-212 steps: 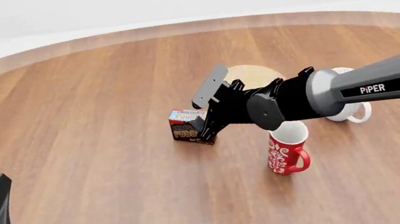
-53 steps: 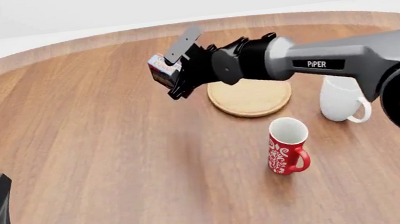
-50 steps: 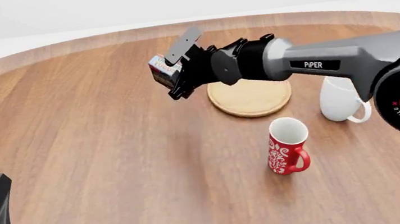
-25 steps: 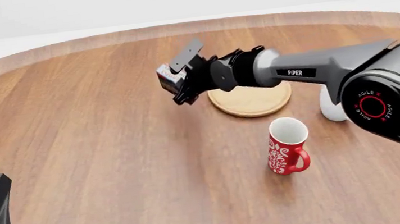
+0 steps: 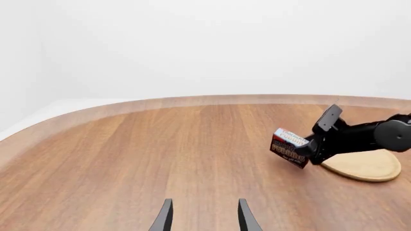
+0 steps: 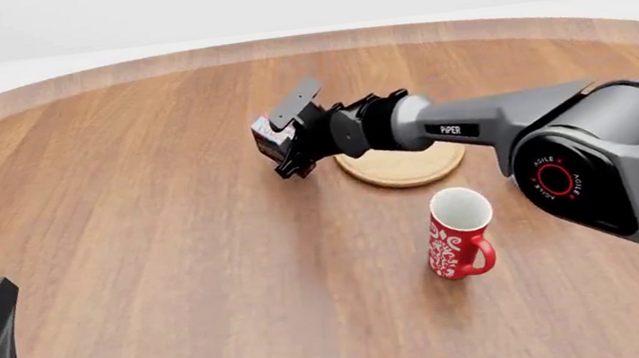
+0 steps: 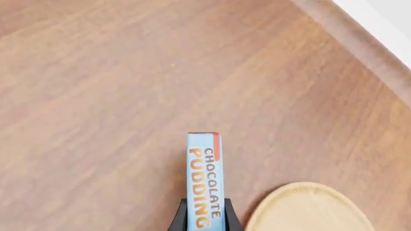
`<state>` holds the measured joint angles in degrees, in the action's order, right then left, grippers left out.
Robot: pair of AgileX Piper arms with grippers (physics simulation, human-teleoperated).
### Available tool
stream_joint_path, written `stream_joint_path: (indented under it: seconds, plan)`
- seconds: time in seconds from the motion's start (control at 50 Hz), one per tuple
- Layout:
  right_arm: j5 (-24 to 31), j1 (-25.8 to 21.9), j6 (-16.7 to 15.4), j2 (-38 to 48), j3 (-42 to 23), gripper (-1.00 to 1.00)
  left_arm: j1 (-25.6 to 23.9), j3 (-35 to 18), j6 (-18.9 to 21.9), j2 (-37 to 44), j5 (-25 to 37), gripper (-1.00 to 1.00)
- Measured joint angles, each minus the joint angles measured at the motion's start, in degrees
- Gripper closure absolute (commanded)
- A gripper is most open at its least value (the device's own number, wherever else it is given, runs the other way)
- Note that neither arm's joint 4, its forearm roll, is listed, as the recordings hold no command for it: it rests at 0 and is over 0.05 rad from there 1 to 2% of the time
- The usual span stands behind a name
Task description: Put the chocolate pudding to the left of the plate.
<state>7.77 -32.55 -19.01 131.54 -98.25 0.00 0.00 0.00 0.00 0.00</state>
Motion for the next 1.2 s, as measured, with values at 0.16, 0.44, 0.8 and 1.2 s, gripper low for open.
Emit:
stream_joint_path:
  seconds: [0.16,0.44,0.8,1.2]
  plan:
    - [0.0,0.1,-0.1,0.8,-0.5,1.00,0.0,0.0,0.0,0.0,0.0,-1.00]
    - [-0.3,0.6,-1.5,1.7,-0.8,-1.00,0.0,0.0,0.0,0.0,0.0,-1.00]
    - [-1.8,0.9,-2.2,0.6,1.9,-1.00,0.0,0.0,0.0,0.0,0.0,-1.00]
    - [-4.0,0.9,-1.8,-2.6,6.4,-1.00,0.0,0.0,0.0,0.0,0.0,-1.00]
